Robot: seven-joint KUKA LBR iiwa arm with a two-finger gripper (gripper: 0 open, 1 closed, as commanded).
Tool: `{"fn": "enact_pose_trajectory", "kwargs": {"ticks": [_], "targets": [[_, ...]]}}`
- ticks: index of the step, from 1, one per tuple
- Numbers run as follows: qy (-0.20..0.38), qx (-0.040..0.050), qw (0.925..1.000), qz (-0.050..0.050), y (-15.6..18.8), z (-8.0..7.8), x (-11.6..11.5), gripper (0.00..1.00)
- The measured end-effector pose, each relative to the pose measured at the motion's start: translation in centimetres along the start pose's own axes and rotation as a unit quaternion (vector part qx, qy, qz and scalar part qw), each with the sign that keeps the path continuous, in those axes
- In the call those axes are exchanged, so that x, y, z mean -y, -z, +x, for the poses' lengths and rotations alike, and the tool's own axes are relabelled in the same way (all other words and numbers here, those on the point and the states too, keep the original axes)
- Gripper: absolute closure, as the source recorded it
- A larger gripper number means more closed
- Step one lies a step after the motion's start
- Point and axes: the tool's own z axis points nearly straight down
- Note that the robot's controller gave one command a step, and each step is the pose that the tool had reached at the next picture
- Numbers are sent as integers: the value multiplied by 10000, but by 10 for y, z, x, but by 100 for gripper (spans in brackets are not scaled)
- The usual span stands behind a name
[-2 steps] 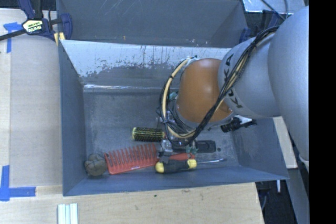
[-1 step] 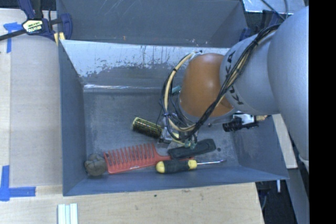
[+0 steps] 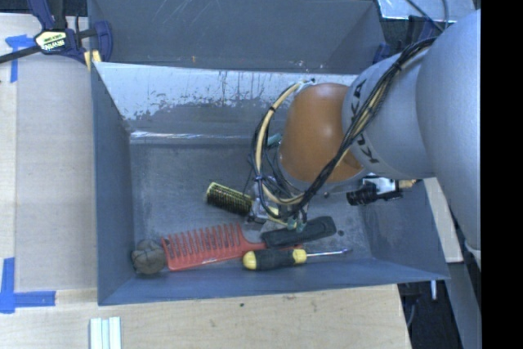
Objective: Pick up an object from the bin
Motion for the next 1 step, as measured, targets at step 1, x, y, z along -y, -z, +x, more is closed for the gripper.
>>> {"fn": "enact_pose_trajectory", "kwargs": {"ticks": [1], "targets": [[165,2,9999,1,95,-9,10,100]]}}
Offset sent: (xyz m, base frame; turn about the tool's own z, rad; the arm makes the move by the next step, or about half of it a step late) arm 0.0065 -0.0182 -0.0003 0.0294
